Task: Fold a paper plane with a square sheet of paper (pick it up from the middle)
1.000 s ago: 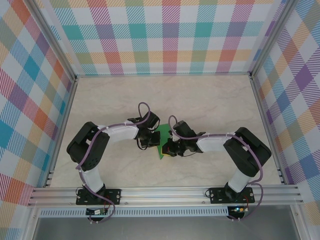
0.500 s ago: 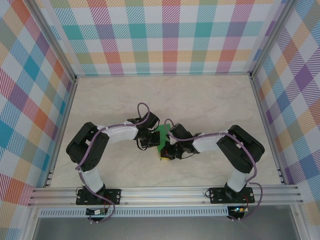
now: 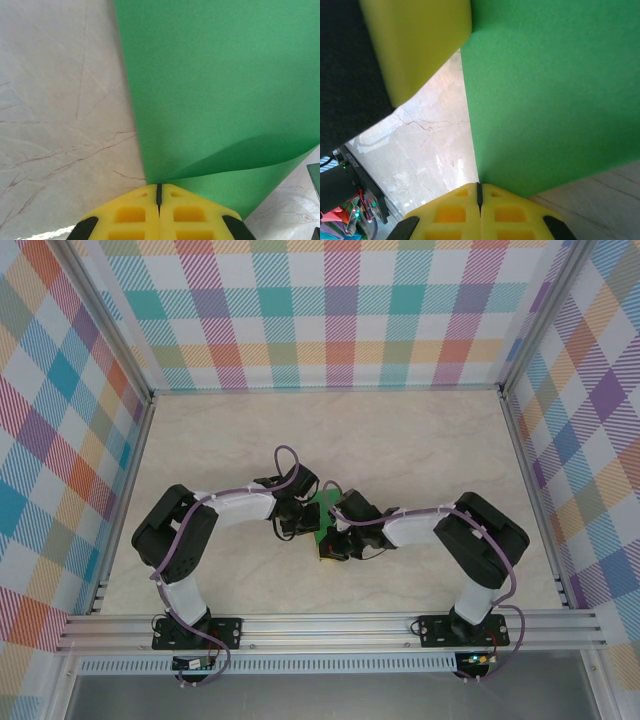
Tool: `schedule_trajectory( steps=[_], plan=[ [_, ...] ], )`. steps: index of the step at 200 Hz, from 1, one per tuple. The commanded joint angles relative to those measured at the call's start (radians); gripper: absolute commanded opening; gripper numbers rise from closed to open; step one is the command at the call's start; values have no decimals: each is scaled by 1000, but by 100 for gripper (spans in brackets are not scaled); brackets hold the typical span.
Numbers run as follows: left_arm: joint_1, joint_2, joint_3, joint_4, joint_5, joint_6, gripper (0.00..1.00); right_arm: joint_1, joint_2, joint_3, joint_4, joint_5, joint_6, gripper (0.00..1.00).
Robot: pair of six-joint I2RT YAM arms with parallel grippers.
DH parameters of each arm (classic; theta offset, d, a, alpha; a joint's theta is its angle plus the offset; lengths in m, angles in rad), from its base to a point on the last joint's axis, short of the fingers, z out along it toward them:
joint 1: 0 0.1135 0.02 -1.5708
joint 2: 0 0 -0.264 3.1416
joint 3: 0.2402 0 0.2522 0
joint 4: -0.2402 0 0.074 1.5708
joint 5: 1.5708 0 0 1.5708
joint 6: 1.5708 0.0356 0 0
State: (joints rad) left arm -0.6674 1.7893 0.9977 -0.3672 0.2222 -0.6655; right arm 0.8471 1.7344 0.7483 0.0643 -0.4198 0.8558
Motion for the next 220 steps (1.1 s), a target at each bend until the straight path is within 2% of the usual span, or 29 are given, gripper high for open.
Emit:
schedule_trajectory(
  steps=[1,33,97,160,220],
  plan=[
    [3,95,-81,-153,-191,-9,0,38,17,-20,-81,1,-32,0],
    [3,94,-77,-156,-193,-8,0,44,-38,-49,-83,1,-42,1],
    [3,87,-62,-161,-183,2,0,-1,-136,-6,-97,120,-22,1],
    [3,66,-54,-143,-150,39,0,-48,-12,89,-87,121,-51,0],
    [3,11,27,-154,-148,81,0,-49,41,48,-47,123,-9,0]
  ],
)
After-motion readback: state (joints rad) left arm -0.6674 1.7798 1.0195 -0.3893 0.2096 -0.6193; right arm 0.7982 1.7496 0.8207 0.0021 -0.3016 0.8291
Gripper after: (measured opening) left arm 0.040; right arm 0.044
